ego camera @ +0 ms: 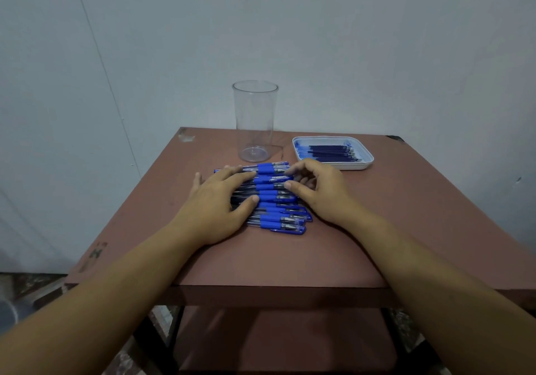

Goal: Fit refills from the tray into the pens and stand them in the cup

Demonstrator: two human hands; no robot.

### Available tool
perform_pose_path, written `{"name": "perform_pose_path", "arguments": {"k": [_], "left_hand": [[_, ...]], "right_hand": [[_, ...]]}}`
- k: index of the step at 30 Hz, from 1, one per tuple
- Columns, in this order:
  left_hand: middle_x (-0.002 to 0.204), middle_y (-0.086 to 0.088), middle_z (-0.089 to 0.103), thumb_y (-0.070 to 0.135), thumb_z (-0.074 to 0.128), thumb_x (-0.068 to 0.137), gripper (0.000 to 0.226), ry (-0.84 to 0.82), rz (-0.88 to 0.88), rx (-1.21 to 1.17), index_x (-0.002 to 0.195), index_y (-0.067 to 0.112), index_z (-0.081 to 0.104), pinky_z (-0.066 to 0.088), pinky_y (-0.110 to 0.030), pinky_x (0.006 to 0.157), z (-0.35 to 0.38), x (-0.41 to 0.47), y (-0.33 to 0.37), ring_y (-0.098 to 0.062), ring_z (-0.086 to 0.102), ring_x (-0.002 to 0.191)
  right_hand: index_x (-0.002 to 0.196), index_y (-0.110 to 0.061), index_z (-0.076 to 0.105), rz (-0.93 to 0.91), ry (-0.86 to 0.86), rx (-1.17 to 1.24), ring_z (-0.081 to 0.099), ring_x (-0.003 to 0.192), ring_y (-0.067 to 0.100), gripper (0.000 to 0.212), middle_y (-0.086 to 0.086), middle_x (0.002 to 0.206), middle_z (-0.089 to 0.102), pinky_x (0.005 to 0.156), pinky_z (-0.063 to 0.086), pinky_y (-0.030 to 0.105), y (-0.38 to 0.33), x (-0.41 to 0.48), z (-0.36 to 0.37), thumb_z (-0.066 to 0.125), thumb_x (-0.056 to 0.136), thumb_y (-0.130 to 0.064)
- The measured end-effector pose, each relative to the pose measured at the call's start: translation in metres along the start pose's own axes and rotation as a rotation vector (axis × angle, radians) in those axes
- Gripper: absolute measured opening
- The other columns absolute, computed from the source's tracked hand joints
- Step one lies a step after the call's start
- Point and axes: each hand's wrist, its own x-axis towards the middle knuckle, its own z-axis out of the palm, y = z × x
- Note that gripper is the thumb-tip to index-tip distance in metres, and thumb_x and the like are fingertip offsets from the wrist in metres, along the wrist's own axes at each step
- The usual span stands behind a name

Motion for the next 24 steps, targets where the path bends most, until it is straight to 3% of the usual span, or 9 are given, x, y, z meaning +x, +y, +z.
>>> {"name": "perform_pose_path", "arguments": {"k": [5,9,11,14,18,21,24], "left_hand": [[0.144,0.01,0.047,0.057,0.04,0.091,0.053,0.106,0.112,0.083,0.136,0.033,0.052,0.005,-0.063,0.115,-0.006,0.008,0.012,-0.011,0.036,0.139],[0.132,0.01,0.06,0.042,0.057,0.094,0.043,0.118,0.268,0.077,0.135,0.029,0.054,0.029,-0.049,0.114,-0.015,0.027,0.021,-0.011,0.053,0.123],[0.124,0.009,0.065,0.034,0.062,0.093,0.04,0.127,0.342,0.053,0.132,0.026,0.056,0.045,-0.032,0.096,-0.015,0.038,0.026,-0.01,0.061,0.109],[0.109,0.01,0.07,0.026,0.063,0.093,0.029,0.146,0.369,0.001,0.122,0.026,0.059,0.048,-0.025,0.072,-0.013,0.05,0.03,-0.011,0.065,0.092],[0.108,0.013,0.069,0.021,0.061,0.094,0.026,0.148,0.397,-0.01,0.118,0.03,0.06,0.046,-0.026,0.069,-0.009,0.062,0.026,-0.01,0.062,0.086],[0.102,0.022,0.065,0.031,0.062,0.092,0.022,0.141,0.397,-0.097,0.114,0.036,0.06,0.049,-0.026,0.07,-0.001,0.063,0.021,-0.002,0.058,0.08],[0.096,0.017,0.068,0.04,0.067,0.087,0.023,0.134,0.358,-0.154,0.109,0.037,0.063,0.053,-0.033,0.07,0.006,0.06,0.017,-0.005,0.058,0.075]], "right_hand": [[0.093,-0.023,0.066,-0.036,0.099,0.047,0.054,0.068,-0.002,0.006,-0.011,0.079,0.063,0.066,0.044,0.012,-0.009,-0.003,-0.003,0.069,0.09,-0.019],[0.09,-0.026,0.065,-0.018,0.131,0.128,0.055,0.07,-0.005,0.007,-0.012,0.079,0.065,0.068,0.044,0.01,-0.013,-0.004,-0.012,0.065,0.092,-0.019],[0.088,-0.025,0.066,0.01,0.144,0.19,0.055,0.069,-0.006,0.008,-0.01,0.079,0.065,0.067,0.045,0.01,-0.014,-0.002,-0.018,0.065,0.092,-0.018],[0.089,-0.027,0.066,0.018,0.126,0.19,0.054,0.07,-0.004,0.009,-0.008,0.08,0.065,0.068,0.046,0.01,-0.013,0.002,-0.028,0.067,0.091,-0.018],[0.102,-0.047,0.058,-0.145,0.077,-0.085,0.062,0.086,0.001,0.032,-0.015,0.091,0.066,0.074,0.047,0.011,-0.005,0.009,-0.043,0.071,0.088,-0.021],[0.105,-0.033,0.066,-0.197,0.106,-0.088,0.063,0.087,-0.005,0.025,-0.025,0.091,0.064,0.077,0.047,0.009,0.003,0.01,-0.038,0.073,0.086,-0.019],[0.105,-0.022,0.069,-0.246,0.158,-0.097,0.063,0.085,-0.003,0.02,-0.021,0.09,0.064,0.077,0.045,0.007,0.007,0.007,-0.028,0.073,0.085,-0.017]]}}
